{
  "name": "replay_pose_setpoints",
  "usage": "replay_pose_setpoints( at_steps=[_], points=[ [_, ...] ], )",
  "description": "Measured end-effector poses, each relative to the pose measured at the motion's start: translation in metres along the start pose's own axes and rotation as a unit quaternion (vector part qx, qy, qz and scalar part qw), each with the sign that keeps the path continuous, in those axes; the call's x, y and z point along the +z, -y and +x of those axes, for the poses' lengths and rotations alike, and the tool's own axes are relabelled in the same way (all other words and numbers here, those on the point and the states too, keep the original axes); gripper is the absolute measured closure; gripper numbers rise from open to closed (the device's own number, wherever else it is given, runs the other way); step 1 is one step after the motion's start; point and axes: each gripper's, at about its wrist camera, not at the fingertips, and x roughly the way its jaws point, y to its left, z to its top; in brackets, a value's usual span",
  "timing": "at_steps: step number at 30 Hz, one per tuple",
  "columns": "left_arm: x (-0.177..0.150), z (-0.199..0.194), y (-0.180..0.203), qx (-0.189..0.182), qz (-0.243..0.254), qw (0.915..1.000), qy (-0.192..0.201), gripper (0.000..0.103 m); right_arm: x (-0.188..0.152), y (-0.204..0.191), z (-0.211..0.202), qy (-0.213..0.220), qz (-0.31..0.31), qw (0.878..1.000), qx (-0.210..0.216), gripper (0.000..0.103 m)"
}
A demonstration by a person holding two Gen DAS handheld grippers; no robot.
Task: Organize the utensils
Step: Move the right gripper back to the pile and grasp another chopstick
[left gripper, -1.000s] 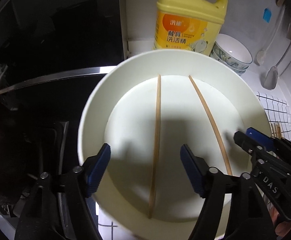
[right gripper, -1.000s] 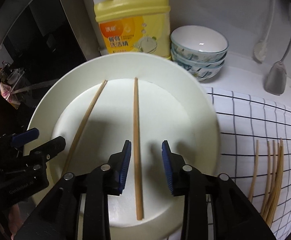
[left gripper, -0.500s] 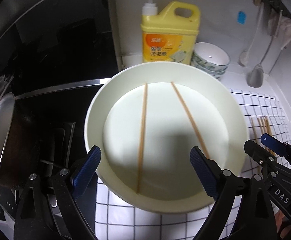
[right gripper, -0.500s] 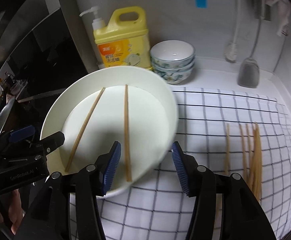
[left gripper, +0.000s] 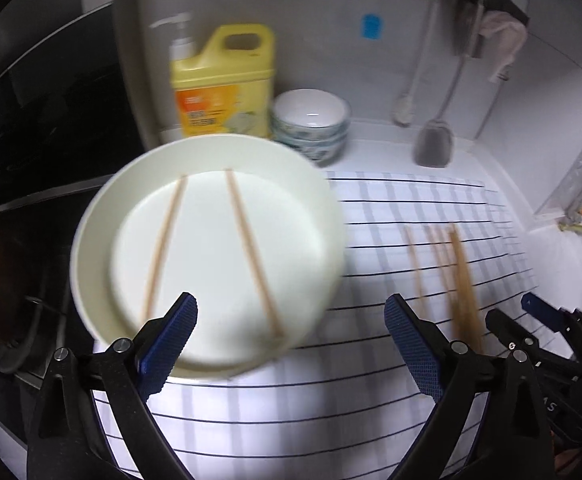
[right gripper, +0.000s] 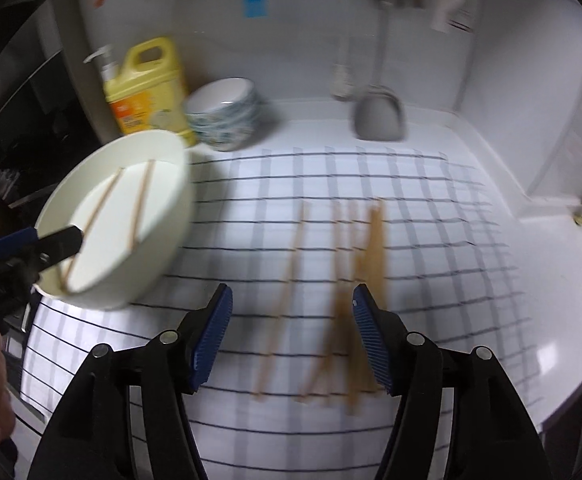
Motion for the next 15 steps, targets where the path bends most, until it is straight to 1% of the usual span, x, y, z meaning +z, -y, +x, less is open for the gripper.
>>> replay_pose_setpoints(
  at_steps=[3,5,7,11,13,15],
  points=[
    [-0.006,-0.002,0.026,0.002,-0.010,0.9999,0.006,0.008,-0.007,0.040,0.001,-0.003,0.005,1.000,-0.008,0.043],
    [-0.011,0.000,0.045,0.003,-0.018,0.9998,0.009,0.008,-0.012,0.061,0.002,0.000,0.008,1.000,-0.006,0.043],
    [-0.018,0.003,0.062,0.013,-0.021,0.9997,0.007,0.008,-0.018,0.079,0.008,0.000,0.004,1.000,-0.005,0.043],
    [-0.029,0.010,0.087,0.031,-0.021,0.9993,0.000,0.008,-0.025,0.101,0.026,-0.017,-0.003,1.000,0.006,0.043],
    [-0.029,0.017,0.093,0.040,-0.018,0.9990,-0.008,0.008,-0.026,0.105,0.036,-0.021,-0.002,1.000,0.012,0.043],
    [-0.029,0.023,0.099,0.045,-0.014,0.9989,-0.007,0.008,-0.029,0.108,0.047,-0.021,0.004,1.000,0.019,0.043]
  ],
)
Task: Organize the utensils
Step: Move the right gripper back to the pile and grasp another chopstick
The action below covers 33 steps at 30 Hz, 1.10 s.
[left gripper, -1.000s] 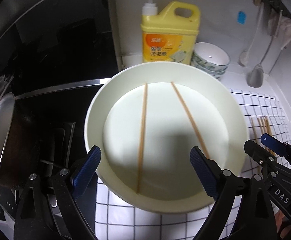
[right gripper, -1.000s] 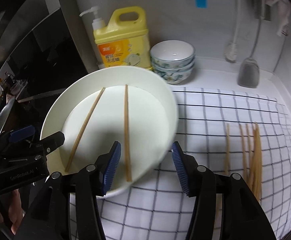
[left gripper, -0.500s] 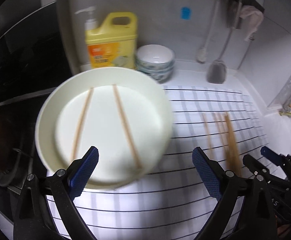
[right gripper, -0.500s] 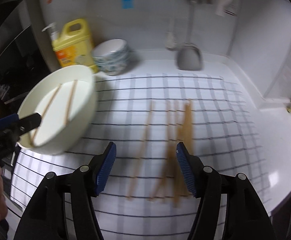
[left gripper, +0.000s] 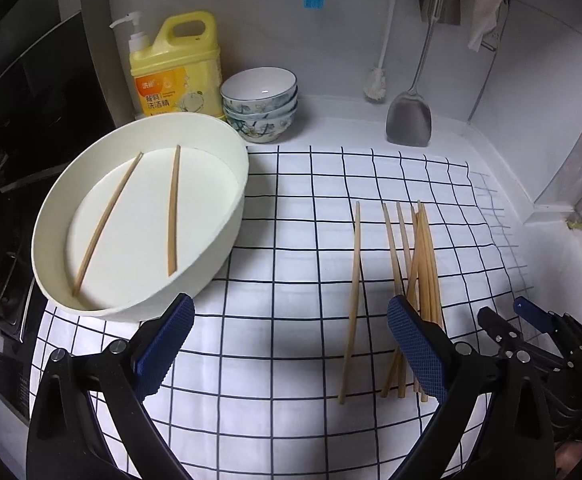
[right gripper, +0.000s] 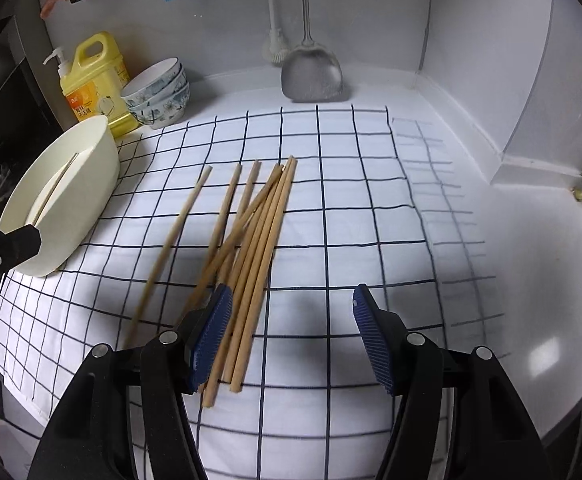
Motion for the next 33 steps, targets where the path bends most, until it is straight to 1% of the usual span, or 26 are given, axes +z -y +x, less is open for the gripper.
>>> replay_pose_setpoints(
  at_steps=[3,4,7,11,14,19,26,29,33],
  points=[
    [-0.003,0.011,0.010,0.003,0.016,0.9997,0.017,0.007,-0.002,0.003,0.014,0.006,0.013,1.000,0.002,0.043],
    [-0.005,0.018,0.012,0.002,0.022,0.9995,0.023,0.007,-0.003,0.003,0.021,0.011,0.015,1.000,-0.005,0.043],
    [-0.008,0.038,0.017,0.004,0.033,0.9991,0.024,0.007,-0.005,0.004,0.035,0.016,0.019,1.000,-0.011,0.043],
    [-0.010,0.060,0.014,0.002,0.022,0.9994,0.028,0.007,-0.005,0.005,0.047,0.020,0.027,0.999,-0.010,0.043],
    [-0.008,0.072,0.015,0.002,0.024,0.9992,0.031,0.007,-0.004,0.004,0.052,0.024,0.031,0.999,-0.015,0.043],
    [-0.004,0.087,0.019,-0.001,0.034,0.9991,0.024,0.007,-0.002,0.002,0.061,0.017,0.033,0.999,-0.018,0.043],
    [-0.005,0.098,0.021,0.004,0.040,0.9991,0.015,0.007,-0.004,-0.001,0.064,0.016,0.018,0.999,-0.040,0.043],
    [-0.006,0.102,0.024,0.002,0.041,0.9991,0.011,0.007,-0.004,-0.003,0.067,0.009,0.007,0.999,-0.050,0.043],
    [-0.006,0.109,0.027,0.000,0.041,0.9992,0.003,0.007,-0.005,-0.002,0.068,0.014,0.002,0.999,-0.053,0.043]
  ],
)
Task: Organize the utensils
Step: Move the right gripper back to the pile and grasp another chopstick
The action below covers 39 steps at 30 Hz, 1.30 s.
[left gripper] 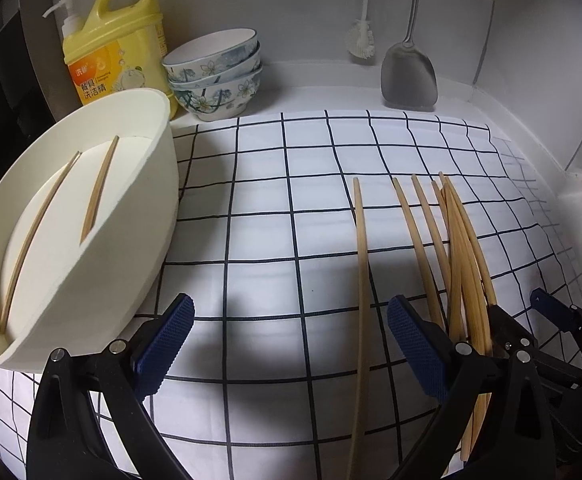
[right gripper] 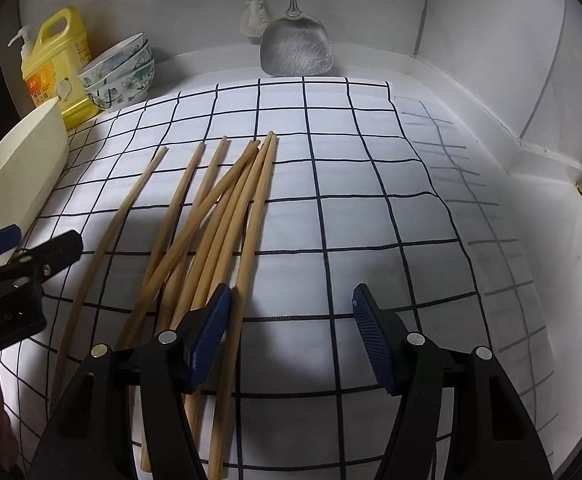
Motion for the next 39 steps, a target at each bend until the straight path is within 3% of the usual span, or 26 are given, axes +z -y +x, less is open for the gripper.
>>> replay_pose_setpoints(
  at_steps=[10,23,30,36,39],
  points=[
    [-0.002,0.009,0.007,0.011,0.012,0.9999,-0.004,0.007,-0.001,0.027,-0.001,0.005,0.007,1.000,-0.021,0.043],
    [-0.004,0.025,0.016,0.030,0.023,0.9992,-0.009,0.008,0.004,0.027,0.003,0.007,0.000,1.000,-0.010,0.043],
    [-0.005,0.020,0.018,-0.002,0.019,0.9998,-0.003,0.037,0.004,0.022,0.003,0.010,-0.021,1.000,0.002,0.051],
    [-0.007,0.017,0.025,-0.025,0.027,0.9993,-0.003,0.061,0.004,0.017,0.001,0.011,-0.035,0.999,0.014,0.066],
    [-0.008,0.015,0.026,-0.029,0.030,0.9991,-0.003,0.075,0.003,0.015,0.000,0.013,-0.040,0.999,0.018,0.081]
  ],
)
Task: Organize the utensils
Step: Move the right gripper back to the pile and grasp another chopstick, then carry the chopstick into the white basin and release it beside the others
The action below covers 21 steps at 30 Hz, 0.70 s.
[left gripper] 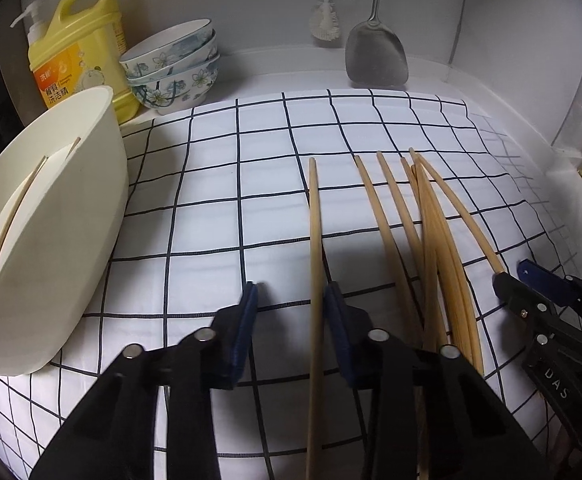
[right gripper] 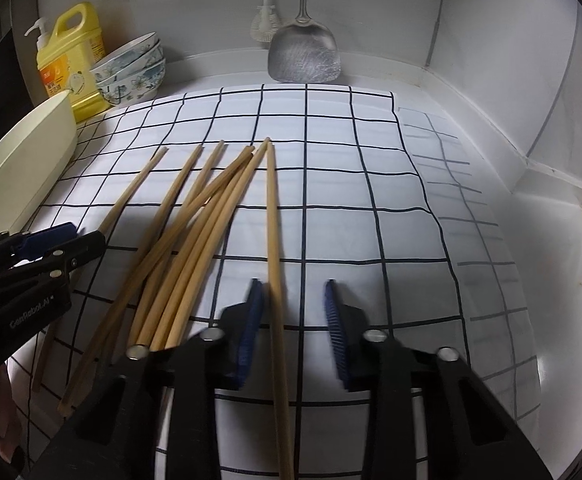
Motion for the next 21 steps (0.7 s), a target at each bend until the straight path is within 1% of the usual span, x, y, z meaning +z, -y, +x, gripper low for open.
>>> replay_pose_setpoints(
  at_steps=[1,2,4,7,11,14,18,21],
  points=[
    [0.000,0.000,0.000,0.000,0.000,1.0000,0.000,0.081,0.000,0.000,0.000,0.000,-0.001,1.000,-0.001,0.091],
    [0.000,0.000,0.000,0.000,0.000,1.0000,0.000,0.085,0.000,0.000,-0.001,0.001,-0.001,1.000,-0.002,0.095],
    [-0.001,-0.001,0.001,0.000,0.002,1.0000,0.000,0.095,-0.001,0.001,-0.001,0.001,0.001,1.000,0.001,0.096],
    [-0.002,-0.001,0.002,0.003,0.001,1.0000,0.001,0.096,-0.003,0.001,-0.003,0.000,0.001,1.000,0.009,0.097],
    [-0.005,-0.005,-0.002,-0.001,-0.008,1.0000,-0.002,0.096,-0.006,0.000,-0.008,-0.001,0.010,1.000,0.028,0.097],
    [-0.009,-0.011,-0.006,-0.007,-0.018,0.9998,-0.009,0.096,-0.008,-0.001,-0.017,0.006,0.016,0.999,0.032,0.097],
    [-0.011,-0.030,-0.008,-0.011,-0.032,0.9994,-0.009,0.096,-0.006,0.000,-0.033,0.011,0.025,0.999,0.041,0.097],
    [-0.010,-0.052,-0.013,-0.013,-0.047,0.9988,-0.007,0.096,-0.003,0.001,-0.052,0.020,0.030,0.998,0.051,0.097]
  ],
)
